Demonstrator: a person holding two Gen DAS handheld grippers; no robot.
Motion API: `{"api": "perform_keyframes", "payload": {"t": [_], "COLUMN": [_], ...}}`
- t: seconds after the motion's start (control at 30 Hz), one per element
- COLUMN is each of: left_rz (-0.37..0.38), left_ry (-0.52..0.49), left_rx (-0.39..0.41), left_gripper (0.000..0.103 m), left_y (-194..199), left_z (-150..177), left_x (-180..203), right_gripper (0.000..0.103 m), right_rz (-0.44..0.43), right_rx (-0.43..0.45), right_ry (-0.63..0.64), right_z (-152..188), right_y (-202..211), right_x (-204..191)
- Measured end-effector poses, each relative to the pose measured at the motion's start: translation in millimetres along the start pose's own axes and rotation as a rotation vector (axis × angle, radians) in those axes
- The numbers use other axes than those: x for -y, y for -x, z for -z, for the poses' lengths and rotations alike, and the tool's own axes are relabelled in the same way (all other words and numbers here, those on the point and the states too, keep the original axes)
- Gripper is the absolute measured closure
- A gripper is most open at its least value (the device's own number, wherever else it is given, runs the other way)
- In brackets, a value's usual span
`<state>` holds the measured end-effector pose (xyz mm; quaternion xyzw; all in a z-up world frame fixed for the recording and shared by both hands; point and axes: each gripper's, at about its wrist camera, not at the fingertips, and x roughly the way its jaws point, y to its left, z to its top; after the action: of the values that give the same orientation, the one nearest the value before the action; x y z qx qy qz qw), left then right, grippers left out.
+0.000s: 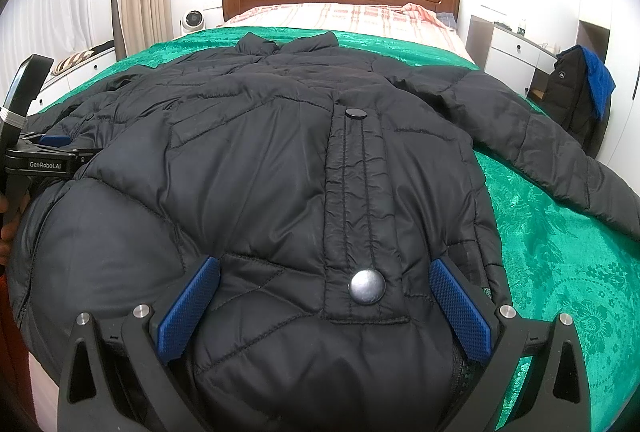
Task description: Fold large clothes
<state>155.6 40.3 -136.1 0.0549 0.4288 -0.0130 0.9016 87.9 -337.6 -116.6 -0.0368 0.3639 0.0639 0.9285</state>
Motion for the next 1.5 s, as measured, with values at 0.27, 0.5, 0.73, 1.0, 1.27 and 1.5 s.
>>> {"api": "perform_keyframes", "payload": {"t": [0.27,0.5,0.73,1.0,1.27,1.5], "left_rz": [-0.005,-0.005,-0.006,-0.006,0.030,0.130], "left_ry": [0.000,0.000,0.000,0.000,0.031,0.144], "left_rx": [0.001,0.002,0.002,0.002,-0.007,0.026], "left_gripper": [0.000,0.000,0.000,0.000,0.000,0.000], "left_y": [0.0,0.0,0.0,0.2,13.0,54.9], "left_z": [0.2,0.3,0.3,0.4,-0.8,-5.3], "left_x": [-0.1,-0.1,0.0,0.4,-7.4,-42.2], "right_gripper": [0.000,0.000,0.000,0.000,0.001,0.001], "right_rz": [0.000,0.000,0.000,0.000,-0.124,0.115], "right_rx": [0.000,0.001,0.001,0.001,0.094,0.233], "right_ry": [0.000,0.000,0.000,0.000,-0.239,-0.730], "right_z": [0.2,0.5,0.6,1.2,-17.1,-2.1], "right_y": [-0.1,-0.2,-0.5,-0.3,43.3,76.0], "right_x": [0.3,0.4,0.2,0.2,60.2,240.1]}}
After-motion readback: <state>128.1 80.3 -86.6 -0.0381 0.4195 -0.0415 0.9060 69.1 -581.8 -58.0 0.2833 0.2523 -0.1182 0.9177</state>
